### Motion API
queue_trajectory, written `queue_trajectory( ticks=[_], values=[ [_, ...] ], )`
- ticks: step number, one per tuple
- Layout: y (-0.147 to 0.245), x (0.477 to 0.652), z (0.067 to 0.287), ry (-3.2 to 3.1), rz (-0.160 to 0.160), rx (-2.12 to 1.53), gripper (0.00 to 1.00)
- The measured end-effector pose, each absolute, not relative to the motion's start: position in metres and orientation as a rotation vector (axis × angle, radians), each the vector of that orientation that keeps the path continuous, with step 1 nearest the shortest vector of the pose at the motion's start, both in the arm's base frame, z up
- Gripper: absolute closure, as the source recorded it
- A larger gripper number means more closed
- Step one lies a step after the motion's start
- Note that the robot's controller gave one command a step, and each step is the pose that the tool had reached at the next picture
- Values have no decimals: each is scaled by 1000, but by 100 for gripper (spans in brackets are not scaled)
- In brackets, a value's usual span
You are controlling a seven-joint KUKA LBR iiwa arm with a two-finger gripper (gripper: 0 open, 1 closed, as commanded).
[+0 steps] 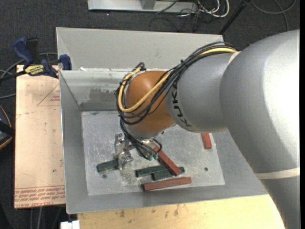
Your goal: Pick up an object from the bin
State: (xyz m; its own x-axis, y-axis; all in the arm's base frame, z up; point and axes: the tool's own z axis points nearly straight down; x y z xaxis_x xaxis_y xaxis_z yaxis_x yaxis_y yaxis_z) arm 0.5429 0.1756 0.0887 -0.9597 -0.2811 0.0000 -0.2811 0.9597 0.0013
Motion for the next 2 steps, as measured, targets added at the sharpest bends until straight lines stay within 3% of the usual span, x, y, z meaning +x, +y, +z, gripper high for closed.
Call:
queue_trajectory(
  ticks=[1,2],
  values=[
    [175,542,91,-3107,-1,446,100],
    [193,543,206,-3057,-3,736,100]
  ],
)
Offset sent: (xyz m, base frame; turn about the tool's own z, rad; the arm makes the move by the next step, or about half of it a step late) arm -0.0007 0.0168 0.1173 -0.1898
